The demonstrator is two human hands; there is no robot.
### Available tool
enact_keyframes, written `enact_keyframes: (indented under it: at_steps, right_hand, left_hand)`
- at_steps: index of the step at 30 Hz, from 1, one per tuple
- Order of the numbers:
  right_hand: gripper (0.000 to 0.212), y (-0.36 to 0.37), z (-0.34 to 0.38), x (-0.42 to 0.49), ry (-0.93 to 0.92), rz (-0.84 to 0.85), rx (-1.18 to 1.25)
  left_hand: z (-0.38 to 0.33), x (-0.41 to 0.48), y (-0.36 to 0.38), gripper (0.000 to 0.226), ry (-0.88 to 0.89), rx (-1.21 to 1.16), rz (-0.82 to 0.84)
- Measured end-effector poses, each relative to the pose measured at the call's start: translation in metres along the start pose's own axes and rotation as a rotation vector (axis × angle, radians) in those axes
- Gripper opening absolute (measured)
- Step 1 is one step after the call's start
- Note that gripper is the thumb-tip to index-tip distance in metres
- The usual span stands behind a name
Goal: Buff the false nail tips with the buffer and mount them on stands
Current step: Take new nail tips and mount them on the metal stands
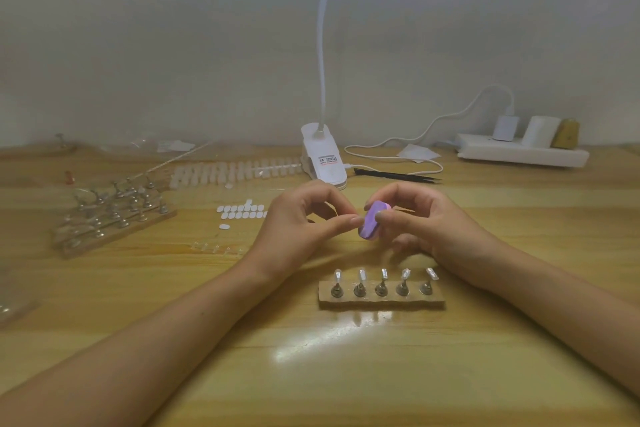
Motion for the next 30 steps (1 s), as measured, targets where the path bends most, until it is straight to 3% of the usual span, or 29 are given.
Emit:
enact_keyframes:
  at_steps: [6, 10, 14, 18, 21, 25, 30]
  right_hand:
    - [0.020, 0.004, 0.000, -0.002, 0.011, 0.034, 0.005]
    - [0.030, -0.009, -0.002, 0.001, 0.003, -0.117, 0.157]
    - [0.022, 0.002, -0.001, -0.001, 0.014, -0.010, 0.053]
    - [0.029, -0.010, -0.003, 0.002, 0.004, -0.131, 0.171]
    - [0.026, 0.002, -0.003, 0.000, 0.015, -0.026, 0.048]
    - [0.028, -0.011, -0.003, 0.004, 0.025, -0.156, 0.152]
    - [0.024, 0.004, 0.000, 0.003, 0.003, -0.036, -0.044]
  left_hand:
    - [0.000, 0.000, 0.000, 0.016, 0.019, -0.053, 0.007]
    - [-0.001, 0.000, 0.000, 0.014, 0.008, -0.058, 0.003]
    - [-0.002, 0.000, 0.001, 0.012, 0.019, -0.057, 0.015]
    - [-0.002, 0.000, 0.001, 0.012, 0.023, -0.043, 0.019]
    - [-0.001, 0.000, 0.001, 0.013, 0.022, -0.046, 0.015]
    - [0.004, 0.001, 0.003, 0.012, 0.001, -0.022, 0.022]
    - [0.002, 0.001, 0.003, 0.017, 0.006, -0.044, 0.019]
Point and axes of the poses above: each hand's wrist, its own x-axis towards the middle knuckle, its own y-axis out of the palm, z = x × y, the point moved 7 cm from there along x, towards the middle knuckle, and after that the axes turned 3 degrees about -x, right-handed, at the moved point
